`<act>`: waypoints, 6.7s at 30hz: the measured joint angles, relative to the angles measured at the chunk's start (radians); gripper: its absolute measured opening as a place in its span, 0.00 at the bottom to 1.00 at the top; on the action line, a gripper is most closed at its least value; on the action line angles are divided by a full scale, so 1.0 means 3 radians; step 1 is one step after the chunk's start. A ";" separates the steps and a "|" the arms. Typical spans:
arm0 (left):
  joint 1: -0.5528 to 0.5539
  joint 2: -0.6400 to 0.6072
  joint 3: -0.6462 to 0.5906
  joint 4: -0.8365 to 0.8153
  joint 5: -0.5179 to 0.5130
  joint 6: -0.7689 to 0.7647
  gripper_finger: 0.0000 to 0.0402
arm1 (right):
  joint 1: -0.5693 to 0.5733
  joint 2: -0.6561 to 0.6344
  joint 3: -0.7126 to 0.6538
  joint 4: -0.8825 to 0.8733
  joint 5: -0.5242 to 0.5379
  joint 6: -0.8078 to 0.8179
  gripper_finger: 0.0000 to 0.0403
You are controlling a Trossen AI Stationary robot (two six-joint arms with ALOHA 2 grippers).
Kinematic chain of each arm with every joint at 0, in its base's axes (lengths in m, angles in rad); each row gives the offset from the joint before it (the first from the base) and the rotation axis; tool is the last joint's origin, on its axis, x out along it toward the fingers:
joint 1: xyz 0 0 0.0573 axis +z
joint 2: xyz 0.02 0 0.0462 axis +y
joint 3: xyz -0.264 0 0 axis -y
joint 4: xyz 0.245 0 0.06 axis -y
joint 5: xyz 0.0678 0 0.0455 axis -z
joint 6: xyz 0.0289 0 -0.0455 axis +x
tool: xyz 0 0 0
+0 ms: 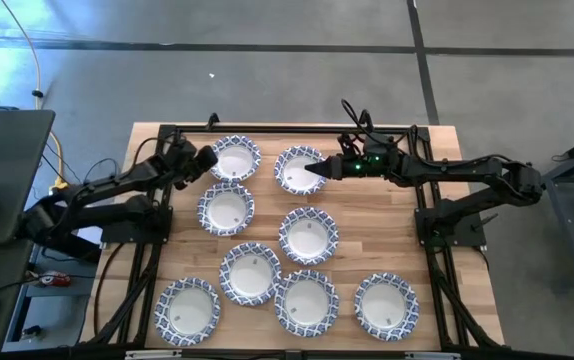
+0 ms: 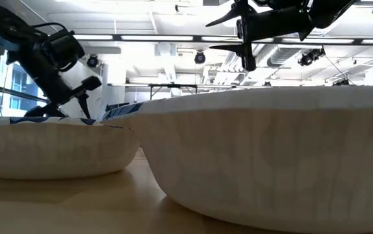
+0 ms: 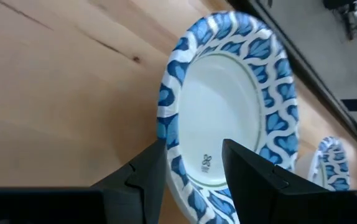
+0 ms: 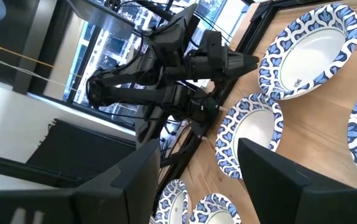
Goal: Nest bowls inside each other
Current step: Stack the white patterned bowl on top of the other white patterned bowls
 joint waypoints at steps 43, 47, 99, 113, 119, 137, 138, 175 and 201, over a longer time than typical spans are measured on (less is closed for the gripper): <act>0.0047 0.0716 0.0000 0.0831 0.0141 0.0062 0.36 | -0.0014 0.0000 0.0000 -0.0028 0.0005 -0.0069 0.52; 0.0047 0.0716 0.0000 0.0830 0.0142 0.0064 0.34 | -0.0014 0.0000 0.0000 -0.0029 0.0005 -0.0098 0.52; 0.0051 0.0712 0.0000 0.1762 0.0390 0.0088 0.05 | -0.0266 0.0000 0.0001 -0.0230 -0.0155 -0.0275 0.52; 0.0194 0.0711 0.0000 0.2261 0.0531 -0.0001 0.05 | -0.0496 0.0000 0.0001 -0.0417 -0.0310 -0.0361 0.52; 0.0215 0.0670 0.0000 0.2331 0.0567 -0.0065 0.05 | -0.0646 -0.0025 0.0001 -0.0427 -0.0362 -0.0407 0.52; 0.0137 0.0451 0.0000 0.2335 0.0725 -0.0177 0.05 | -0.1259 -0.0500 0.0001 -0.0849 -0.0376 -0.0622 0.52; 0.0116 0.0453 0.0000 0.2333 0.0724 -0.0182 0.05 | -0.1276 -0.0506 0.0001 -0.0853 -0.0376 -0.0622 0.52; -0.0676 0.0454 0.0003 0.2502 0.0559 -0.0299 0.05 | -0.1369 -0.0511 0.0001 -0.1077 -0.0373 -0.0710 0.52; -0.0877 0.0455 0.0006 0.2724 0.0499 -0.0386 0.05 | -0.1366 -0.0510 0.0001 -0.1080 -0.0373 -0.0710 0.52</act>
